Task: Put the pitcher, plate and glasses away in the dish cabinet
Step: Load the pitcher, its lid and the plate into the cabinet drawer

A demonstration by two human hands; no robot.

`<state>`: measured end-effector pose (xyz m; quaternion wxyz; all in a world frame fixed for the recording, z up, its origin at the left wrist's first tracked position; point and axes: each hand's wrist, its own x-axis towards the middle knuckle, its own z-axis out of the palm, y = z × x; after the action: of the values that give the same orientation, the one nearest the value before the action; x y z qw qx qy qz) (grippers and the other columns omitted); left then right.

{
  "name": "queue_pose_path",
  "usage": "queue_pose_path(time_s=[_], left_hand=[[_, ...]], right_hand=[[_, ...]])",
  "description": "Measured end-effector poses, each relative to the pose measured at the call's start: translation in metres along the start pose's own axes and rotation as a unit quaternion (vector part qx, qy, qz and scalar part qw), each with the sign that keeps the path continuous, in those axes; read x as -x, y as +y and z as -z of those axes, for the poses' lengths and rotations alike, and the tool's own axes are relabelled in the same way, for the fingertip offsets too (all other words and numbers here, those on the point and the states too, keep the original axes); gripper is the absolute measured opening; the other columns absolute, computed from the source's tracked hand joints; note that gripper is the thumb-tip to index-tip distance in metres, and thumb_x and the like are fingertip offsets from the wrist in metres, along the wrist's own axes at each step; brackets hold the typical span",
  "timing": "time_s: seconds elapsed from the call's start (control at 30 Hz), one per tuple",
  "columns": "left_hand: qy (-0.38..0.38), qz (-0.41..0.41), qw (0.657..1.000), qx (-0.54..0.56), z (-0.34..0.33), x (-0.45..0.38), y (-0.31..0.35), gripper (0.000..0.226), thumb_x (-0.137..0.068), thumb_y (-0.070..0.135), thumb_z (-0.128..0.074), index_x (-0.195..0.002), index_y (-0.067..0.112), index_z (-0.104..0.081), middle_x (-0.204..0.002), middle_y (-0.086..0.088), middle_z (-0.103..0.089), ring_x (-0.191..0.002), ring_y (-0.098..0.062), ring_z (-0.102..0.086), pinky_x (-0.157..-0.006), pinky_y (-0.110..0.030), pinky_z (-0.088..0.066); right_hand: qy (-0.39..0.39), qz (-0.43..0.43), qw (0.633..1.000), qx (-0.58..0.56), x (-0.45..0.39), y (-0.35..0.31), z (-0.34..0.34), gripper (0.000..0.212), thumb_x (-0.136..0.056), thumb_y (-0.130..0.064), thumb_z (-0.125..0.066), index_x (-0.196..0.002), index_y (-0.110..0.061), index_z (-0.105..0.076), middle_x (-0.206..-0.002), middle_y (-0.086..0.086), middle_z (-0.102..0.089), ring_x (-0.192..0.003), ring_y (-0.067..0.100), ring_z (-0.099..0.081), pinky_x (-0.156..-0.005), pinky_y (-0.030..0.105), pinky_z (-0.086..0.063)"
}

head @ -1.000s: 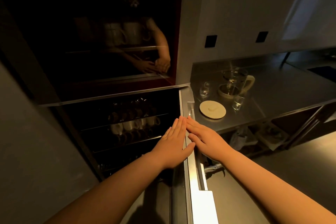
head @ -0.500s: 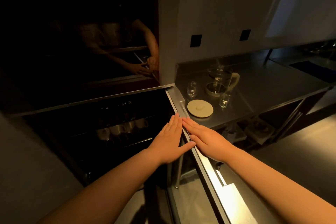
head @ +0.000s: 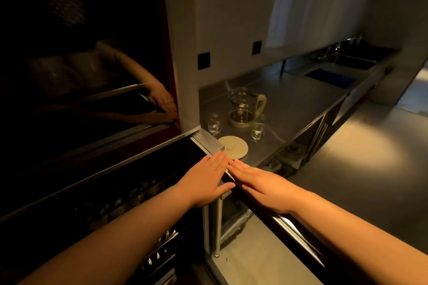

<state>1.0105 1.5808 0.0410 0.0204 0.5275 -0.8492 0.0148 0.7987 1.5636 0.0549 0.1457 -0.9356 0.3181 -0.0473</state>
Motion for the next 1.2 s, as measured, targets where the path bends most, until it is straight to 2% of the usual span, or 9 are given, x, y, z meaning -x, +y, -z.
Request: queue_pose_path(time_s=[0.23, 0.37, 0.43, 0.53, 0.67, 0.87, 1.0, 1.1, 1.2], left_hand=[[0.003, -0.037, 0.999, 0.036, 0.000, -0.017, -0.025, 0.064, -0.097, 0.053, -0.020, -0.150, 0.019, -0.003, -0.158, 0.001, 0.000, -0.143, -0.010, 0.005, -0.111, -0.026, 0.005], [-0.002, -0.049, 0.997, 0.056, -0.002, -0.027, -0.029, 0.061, -0.099, 0.051, -0.020, -0.150, 0.021, -0.005, -0.158, 0.002, -0.004, -0.143, -0.009, 0.005, -0.111, -0.026, 0.008], [-0.007, -0.057, 0.997, 0.060, -0.001, -0.035, -0.033, 0.059, -0.099, 0.050, -0.018, -0.150, 0.022, -0.008, -0.158, 0.004, -0.006, -0.143, -0.009, 0.005, -0.111, -0.026, 0.008], [-0.013, -0.073, 0.996, 0.058, 0.002, -0.046, -0.037, 0.055, -0.100, 0.048, -0.017, -0.149, 0.023, -0.011, -0.158, 0.004, -0.007, -0.144, -0.011, 0.003, -0.113, -0.030, 0.006], [-0.013, -0.088, 0.994, 0.058, 0.003, -0.066, -0.041, 0.049, -0.102, 0.039, -0.018, -0.148, 0.022, -0.021, -0.157, 0.001, -0.016, -0.144, -0.016, -0.003, -0.116, -0.036, 0.000], [-0.067, -0.068, 0.991, 0.089, 0.001, -0.116, -0.059, 0.050, -0.101, 0.038, -0.020, -0.148, 0.020, -0.021, -0.156, 0.002, -0.017, -0.144, -0.013, -0.002, -0.114, -0.032, 0.004], [-0.097, -0.027, 0.988, 0.118, 0.000, -0.155, -0.069, 0.056, -0.098, 0.043, -0.031, -0.148, 0.020, -0.020, -0.155, 0.000, -0.020, -0.142, -0.015, -0.013, -0.114, -0.032, -0.010], [-0.086, 0.012, 0.988, 0.129, -0.004, -0.183, -0.072, 0.059, -0.095, 0.037, -0.043, -0.147, 0.019, -0.022, -0.152, -0.002, -0.027, -0.138, -0.018, -0.025, -0.110, -0.034, -0.022], [-0.112, 0.021, 0.989, 0.094, -0.013, -0.209, -0.072, 0.058, -0.094, 0.032, -0.046, -0.146, 0.021, -0.023, -0.152, -0.005, -0.026, -0.138, -0.023, -0.024, -0.109, -0.038, -0.026]], right_hand=[[0.041, -0.079, 0.996, -0.001, -0.014, -0.005, -0.006, 0.054, -0.098, -0.033, -0.036, -0.147, -0.037, -0.014, -0.150, -0.024, -0.010, -0.134, -0.014, -0.001, -0.108, 0.013, -0.006], [0.048, -0.110, 0.993, -0.013, -0.015, -0.004, -0.008, 0.056, -0.096, -0.042, -0.038, -0.145, -0.045, -0.011, -0.149, -0.023, -0.024, -0.128, -0.016, -0.012, -0.105, 0.015, -0.015], [0.046, -0.123, 0.991, -0.016, -0.016, -0.002, -0.009, 0.056, -0.094, -0.051, -0.036, -0.144, -0.047, -0.010, -0.149, -0.021, -0.029, -0.129, -0.010, -0.024, -0.103, 0.017, -0.021], [0.043, -0.124, 0.991, -0.032, -0.024, 0.003, -0.007, 0.056, -0.089, -0.061, -0.032, -0.141, -0.050, -0.015, -0.144, -0.021, -0.037, -0.127, -0.002, -0.037, -0.100, 0.018, -0.028], [0.034, -0.105, 0.992, -0.053, -0.043, 0.013, -0.003, 0.050, -0.088, -0.062, -0.035, -0.135, -0.046, -0.030, -0.135, -0.021, -0.047, -0.115, -0.001, -0.047, -0.097, 0.022, -0.040], [0.026, -0.093, 0.993, -0.067, -0.074, 0.052, 0.007, 0.040, -0.091, -0.056, -0.037, -0.129, -0.044, -0.039, -0.127, -0.021, -0.053, -0.103, -0.007, -0.048, -0.090, 0.021, -0.042], [0.022, -0.114, 0.992, -0.059, -0.086, 0.099, 0.017, 0.046, -0.093, -0.049, -0.041, -0.137, -0.038, -0.035, -0.137, -0.015, -0.047, -0.120, 0.003, -0.047, -0.099, 0.026, -0.041], [0.037, -0.143, 0.988, -0.035, -0.093, 0.138, 0.023, 0.050, -0.095, -0.044, -0.044, -0.142, -0.030, -0.033, -0.144, -0.008, -0.043, -0.127, 0.008, -0.042, -0.103, 0.027, -0.036], [0.049, -0.156, 0.986, -0.022, -0.102, 0.171, 0.027, 0.051, -0.095, -0.042, -0.044, -0.143, -0.029, -0.032, -0.146, -0.007, -0.040, -0.131, 0.009, -0.038, -0.103, 0.025, -0.034]])
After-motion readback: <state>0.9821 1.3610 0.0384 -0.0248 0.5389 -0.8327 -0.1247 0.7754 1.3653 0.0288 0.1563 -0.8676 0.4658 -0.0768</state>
